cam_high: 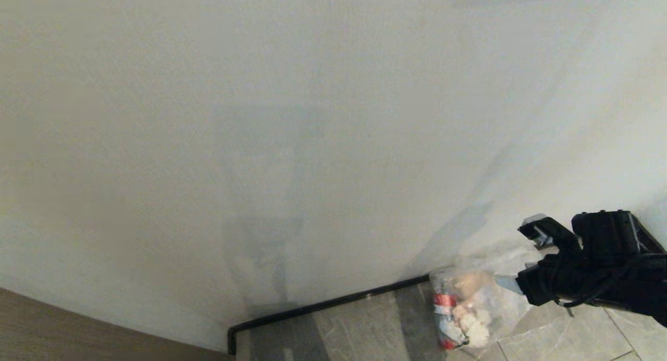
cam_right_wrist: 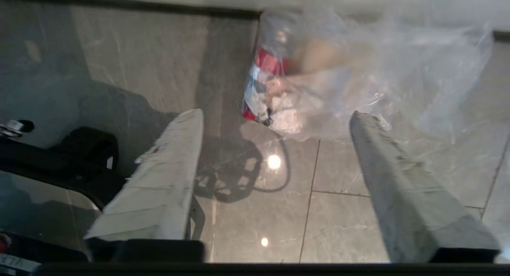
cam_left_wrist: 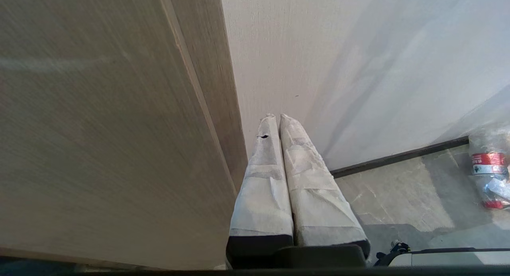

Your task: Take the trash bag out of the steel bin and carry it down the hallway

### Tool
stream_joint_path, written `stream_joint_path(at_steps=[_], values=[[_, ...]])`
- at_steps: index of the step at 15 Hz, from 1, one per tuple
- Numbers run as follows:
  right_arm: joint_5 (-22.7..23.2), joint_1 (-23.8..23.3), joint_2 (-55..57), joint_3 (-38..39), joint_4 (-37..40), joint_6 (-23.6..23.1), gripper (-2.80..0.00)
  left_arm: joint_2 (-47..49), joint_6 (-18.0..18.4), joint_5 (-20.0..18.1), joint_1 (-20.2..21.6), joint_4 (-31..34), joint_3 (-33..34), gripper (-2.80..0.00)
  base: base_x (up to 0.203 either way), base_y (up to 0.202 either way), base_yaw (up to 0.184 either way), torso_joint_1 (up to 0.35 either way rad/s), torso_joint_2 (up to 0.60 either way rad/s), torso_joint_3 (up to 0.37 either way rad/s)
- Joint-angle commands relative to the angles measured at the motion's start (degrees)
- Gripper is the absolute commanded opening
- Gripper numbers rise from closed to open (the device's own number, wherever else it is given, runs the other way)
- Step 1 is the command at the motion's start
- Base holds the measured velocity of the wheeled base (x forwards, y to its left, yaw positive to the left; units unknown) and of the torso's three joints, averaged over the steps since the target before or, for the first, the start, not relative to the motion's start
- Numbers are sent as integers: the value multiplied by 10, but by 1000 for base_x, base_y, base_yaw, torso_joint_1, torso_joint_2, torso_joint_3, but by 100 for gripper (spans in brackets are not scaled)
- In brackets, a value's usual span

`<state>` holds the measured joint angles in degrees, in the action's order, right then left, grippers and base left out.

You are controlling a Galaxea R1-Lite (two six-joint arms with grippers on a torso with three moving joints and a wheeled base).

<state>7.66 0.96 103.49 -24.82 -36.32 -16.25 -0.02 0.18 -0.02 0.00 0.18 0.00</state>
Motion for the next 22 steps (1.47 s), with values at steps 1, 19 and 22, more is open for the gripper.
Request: stream_joint_path(at_steps=[1,19,22], values=[[1,-16,-78,5,20,-2,0,0,0,0,0,0,0,-280,0,0,0,0,0,0],[-29,-29,-846,159,396,170,-280,0,0,0,0,0,0,-280,0,0,0,0,0,0],[-70,-21,-922,232,359,162,-280,0,0,0,0,0,0,-280,0,0,0,0,0,0]])
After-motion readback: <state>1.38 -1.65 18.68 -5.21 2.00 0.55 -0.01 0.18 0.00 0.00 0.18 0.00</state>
